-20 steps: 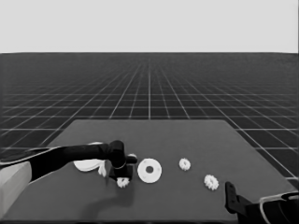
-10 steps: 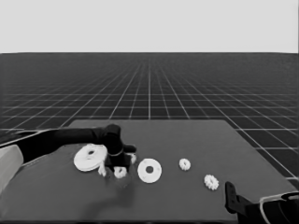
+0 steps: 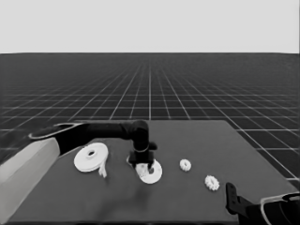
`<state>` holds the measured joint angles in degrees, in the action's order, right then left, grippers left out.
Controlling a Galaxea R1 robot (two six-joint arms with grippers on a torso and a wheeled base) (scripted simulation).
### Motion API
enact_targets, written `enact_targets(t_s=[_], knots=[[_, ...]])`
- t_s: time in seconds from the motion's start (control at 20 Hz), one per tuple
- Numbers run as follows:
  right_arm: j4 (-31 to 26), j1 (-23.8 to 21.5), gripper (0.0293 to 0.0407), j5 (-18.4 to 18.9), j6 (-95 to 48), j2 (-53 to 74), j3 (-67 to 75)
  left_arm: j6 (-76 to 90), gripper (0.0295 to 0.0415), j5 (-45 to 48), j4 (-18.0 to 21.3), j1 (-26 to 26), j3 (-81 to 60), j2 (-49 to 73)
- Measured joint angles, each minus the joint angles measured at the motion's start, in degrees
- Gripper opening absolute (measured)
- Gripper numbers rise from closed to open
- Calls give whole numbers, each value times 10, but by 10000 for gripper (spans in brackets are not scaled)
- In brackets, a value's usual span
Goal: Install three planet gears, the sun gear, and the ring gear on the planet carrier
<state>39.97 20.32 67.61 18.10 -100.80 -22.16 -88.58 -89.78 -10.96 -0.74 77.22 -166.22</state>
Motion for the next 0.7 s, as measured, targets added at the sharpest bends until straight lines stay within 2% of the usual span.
enact_targets(t_s=[0.3,0.35,0.45,0.7], knots=[[0,0,385,0,0,0,0,2,312,0,1,0,24,-21],[0,0,385,0,0,0,0,15,312,4,-41,-38,41,-24],[0,0,385,0,0,0,0,33,312,12,-78,-80,65,-29],[0,0,385,0,0,0,0,42,312,18,-95,-96,80,-32]])
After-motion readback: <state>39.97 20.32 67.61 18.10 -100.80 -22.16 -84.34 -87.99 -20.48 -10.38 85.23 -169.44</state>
